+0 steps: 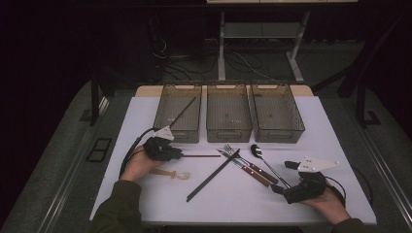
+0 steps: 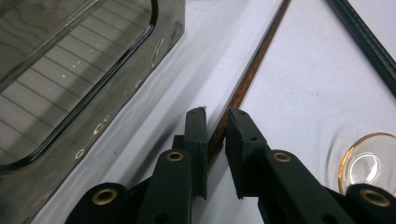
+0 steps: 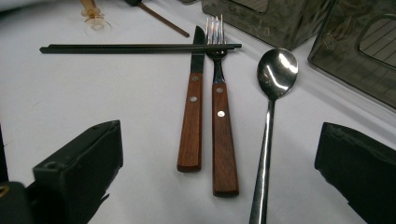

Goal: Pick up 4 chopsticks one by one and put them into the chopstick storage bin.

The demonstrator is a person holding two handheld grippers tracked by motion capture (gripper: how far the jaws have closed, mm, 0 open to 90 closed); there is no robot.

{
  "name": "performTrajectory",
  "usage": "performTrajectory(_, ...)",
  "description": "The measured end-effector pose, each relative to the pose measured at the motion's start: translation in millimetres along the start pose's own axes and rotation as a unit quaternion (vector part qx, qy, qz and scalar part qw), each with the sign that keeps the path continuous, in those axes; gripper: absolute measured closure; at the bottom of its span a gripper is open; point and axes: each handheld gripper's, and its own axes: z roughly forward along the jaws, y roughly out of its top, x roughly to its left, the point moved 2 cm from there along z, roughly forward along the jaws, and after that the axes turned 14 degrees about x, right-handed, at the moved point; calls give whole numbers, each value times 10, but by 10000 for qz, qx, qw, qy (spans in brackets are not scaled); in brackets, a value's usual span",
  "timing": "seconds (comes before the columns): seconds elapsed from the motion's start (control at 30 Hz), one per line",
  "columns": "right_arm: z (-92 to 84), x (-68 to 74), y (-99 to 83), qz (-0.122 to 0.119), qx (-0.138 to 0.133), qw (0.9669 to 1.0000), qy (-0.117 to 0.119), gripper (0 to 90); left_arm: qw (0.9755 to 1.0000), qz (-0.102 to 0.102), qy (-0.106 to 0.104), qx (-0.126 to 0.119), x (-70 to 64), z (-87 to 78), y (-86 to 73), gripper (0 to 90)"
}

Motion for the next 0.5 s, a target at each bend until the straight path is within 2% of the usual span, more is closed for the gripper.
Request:
performTrajectory(0.1, -1, 0, 0, 1, 1, 10000, -2, 12, 10000, 8, -12, 37, -16, -8, -3, 793)
performTrajectory(0.2, 1, 1, 0, 0, 2, 10000, 1, 12, 9999, 112, -20, 51, -5, -18, -8, 805)
performTrajectory(0.27, 1, 0, 1, -9, -2, 10000, -3, 12, 10000, 57, -35, 23, -21, -17, -10, 808)
performTrajectory(0.37, -1, 0, 0, -9, -2, 10000, -1, 12, 9998, 212, -2, 61, -18, -25, -11, 814)
performTrajectory(0.4, -2, 0, 0, -6, -2, 10000, -4, 12, 9999, 123, -38, 36, -38, -22, -15, 815)
performTrajectory(0.5, 0, 1, 0, -15, -4, 10000, -3, 12, 9996, 266, -43, 74, -49, -29, -20, 819)
